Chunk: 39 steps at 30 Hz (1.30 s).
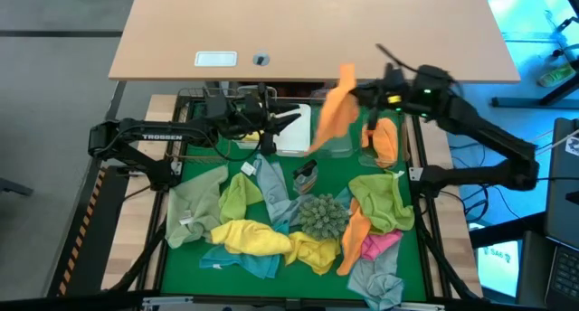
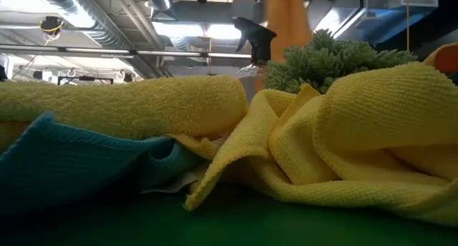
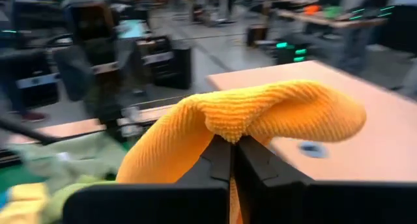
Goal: Sort microfiber towel by color & place in baskets
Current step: Put the left orange microfiber towel into the right transparent bin
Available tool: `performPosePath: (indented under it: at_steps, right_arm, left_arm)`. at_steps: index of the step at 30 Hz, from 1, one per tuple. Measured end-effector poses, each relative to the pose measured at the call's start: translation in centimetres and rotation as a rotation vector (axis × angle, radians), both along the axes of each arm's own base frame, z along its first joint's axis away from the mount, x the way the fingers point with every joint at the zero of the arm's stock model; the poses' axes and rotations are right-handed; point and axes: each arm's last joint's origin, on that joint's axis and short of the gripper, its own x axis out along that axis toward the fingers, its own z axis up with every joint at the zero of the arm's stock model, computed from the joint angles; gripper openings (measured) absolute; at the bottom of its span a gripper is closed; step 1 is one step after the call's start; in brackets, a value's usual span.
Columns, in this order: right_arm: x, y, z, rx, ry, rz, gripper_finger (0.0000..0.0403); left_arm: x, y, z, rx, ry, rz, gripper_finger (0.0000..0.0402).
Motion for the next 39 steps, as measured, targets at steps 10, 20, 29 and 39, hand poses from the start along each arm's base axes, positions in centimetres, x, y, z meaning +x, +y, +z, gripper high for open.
performPosePath:
  at_steps: [10,20,29,39]
  right_arm:
    - [-7.1,2.4,1.4,-0.040,-0.003,-0.286,0.0002]
    - [-11.6,4.1,0.0,0.033,0.116,-0.489,0.0002]
    - [-11.6,3.4,-4.2,0.110,0.334,-0.737,0.0002]
    - [-8.9,2.0,-11.5,0.223,0.455,-0.798,0.0002]
  left_arm:
    - [0.0,0.0,0.0,0.001,-0.002,0.000,0.0108]
    - [0.0,0.0,0.0,0.000,0.001,0.000,0.0108]
    - [0.1,0.0,-0.3,-0.007,0.029,0.000,0.0108]
    - [0.1,0.0,-0.5,-0.011,0.049,0.000,0.0108]
